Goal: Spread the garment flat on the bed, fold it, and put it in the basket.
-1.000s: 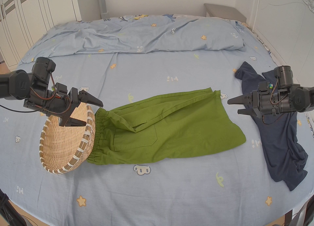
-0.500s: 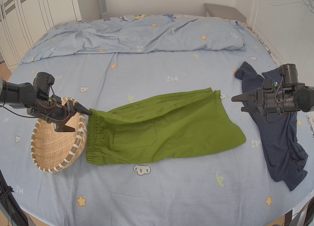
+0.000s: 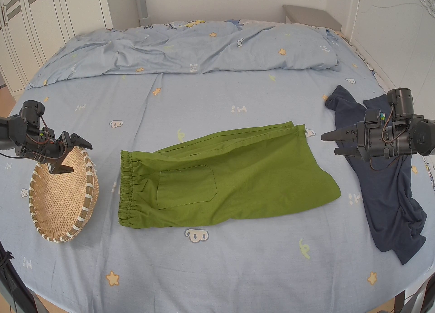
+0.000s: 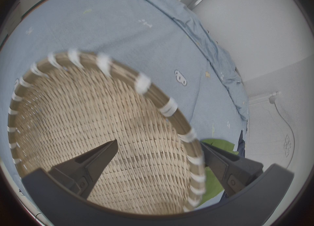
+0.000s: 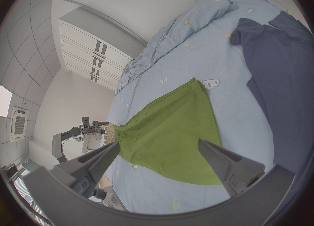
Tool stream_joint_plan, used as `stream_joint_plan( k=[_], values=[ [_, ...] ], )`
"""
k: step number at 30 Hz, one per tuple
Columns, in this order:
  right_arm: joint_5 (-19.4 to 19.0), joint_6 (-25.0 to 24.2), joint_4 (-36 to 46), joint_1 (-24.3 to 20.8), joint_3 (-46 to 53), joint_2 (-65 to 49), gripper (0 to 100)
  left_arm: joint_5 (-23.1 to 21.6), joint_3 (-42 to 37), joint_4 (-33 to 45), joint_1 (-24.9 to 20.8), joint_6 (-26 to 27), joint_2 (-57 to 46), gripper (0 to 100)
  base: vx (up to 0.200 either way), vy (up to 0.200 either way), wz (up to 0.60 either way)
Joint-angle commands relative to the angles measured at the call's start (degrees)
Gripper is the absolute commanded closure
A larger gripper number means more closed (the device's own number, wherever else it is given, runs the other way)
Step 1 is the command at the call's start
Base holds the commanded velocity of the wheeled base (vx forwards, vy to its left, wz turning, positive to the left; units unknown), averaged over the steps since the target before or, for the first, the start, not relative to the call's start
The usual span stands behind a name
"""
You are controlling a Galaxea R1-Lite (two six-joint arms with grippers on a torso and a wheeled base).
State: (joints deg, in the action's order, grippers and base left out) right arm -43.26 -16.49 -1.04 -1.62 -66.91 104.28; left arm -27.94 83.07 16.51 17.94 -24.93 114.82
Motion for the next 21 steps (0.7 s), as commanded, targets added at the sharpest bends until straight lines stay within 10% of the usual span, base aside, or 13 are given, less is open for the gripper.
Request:
stream_joint_plan(
  k=[1, 11, 21],
  values=[
    [-0.1, 0.1, 0.0, -0.1, 0.1, -0.1, 0, -0.2, 1.2, -0.1, 1.0, -0.2, -0.3, 0, 0.0, 0.0, 0.0],
    [-0.1, 0.1, -0.1, 0.0, 0.0, -0.1, 0, -0.3, 0.3, 0.3, -0.3, -2.1, -13.7, 0, 0.0, 0.0, 0.0],
    [-0.1, 0.1, -0.1, 0.1, 0.0, -0.3, 0, -3.2, -11.3, -0.2, -16.5, -6.8, -19.9, 0, 0.0, 0.0, 0.0]
  ],
)
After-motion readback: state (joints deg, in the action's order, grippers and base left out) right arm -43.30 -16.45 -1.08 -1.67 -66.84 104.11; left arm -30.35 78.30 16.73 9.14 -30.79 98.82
